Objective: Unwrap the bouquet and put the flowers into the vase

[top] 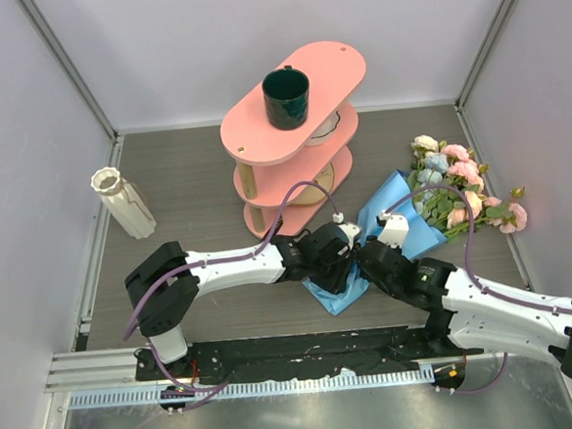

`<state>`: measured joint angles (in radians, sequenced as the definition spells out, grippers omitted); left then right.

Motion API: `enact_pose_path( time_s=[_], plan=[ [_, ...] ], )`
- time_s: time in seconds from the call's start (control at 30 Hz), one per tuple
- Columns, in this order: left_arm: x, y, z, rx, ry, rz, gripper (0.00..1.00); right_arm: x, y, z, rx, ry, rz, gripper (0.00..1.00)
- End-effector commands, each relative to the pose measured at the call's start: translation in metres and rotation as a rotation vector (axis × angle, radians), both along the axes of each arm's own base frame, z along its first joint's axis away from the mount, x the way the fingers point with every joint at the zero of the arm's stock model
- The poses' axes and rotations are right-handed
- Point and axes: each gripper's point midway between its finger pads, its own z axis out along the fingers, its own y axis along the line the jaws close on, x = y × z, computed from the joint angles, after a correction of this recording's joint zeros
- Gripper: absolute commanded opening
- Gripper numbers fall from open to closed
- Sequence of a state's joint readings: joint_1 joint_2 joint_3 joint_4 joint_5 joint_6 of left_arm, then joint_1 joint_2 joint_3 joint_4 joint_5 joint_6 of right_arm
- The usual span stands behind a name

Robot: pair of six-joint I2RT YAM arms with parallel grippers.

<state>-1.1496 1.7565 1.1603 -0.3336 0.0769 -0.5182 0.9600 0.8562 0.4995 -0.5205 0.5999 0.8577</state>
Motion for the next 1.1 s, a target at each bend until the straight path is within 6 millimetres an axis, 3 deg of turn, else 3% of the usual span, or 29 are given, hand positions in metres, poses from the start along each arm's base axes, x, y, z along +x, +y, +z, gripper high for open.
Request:
enact_pose_path(
  time_s=[0.0,0.23,0.37,0.53,0.73,1.07],
  plan=[
    [0.003,-0.013,0.015,-0.053,0.004,-0.001,0.38,0.008,0.002,0.003,0.010,-0.022,-0.017,0.32],
    [0.003,-0.013,0.017,-0.058,0.004,-0.002,0.38,0.005,0.007,-0.009,0.023,0.008,0.015,0.40],
    [0.003,-0.013,0.015,-0.056,0.008,-0.003,0.38,0.004,0.007,-0.013,0.018,0.011,0.018,0.39],
    [0.002,-0.014,0.012,-0.050,0.016,-0.002,0.38,0.009,0.004,-0.009,-0.014,0.003,0.001,0.21],
    [0.001,-0.012,0.002,-0.026,0.032,0.002,0.38,0.019,0.004,0.015,-0.011,-0.057,-0.019,0.01],
    [0.002,-0.009,-0.011,0.023,0.052,0.023,0.37,0.018,-0.001,0.041,0.070,-0.118,-0.050,0.01]
  ],
)
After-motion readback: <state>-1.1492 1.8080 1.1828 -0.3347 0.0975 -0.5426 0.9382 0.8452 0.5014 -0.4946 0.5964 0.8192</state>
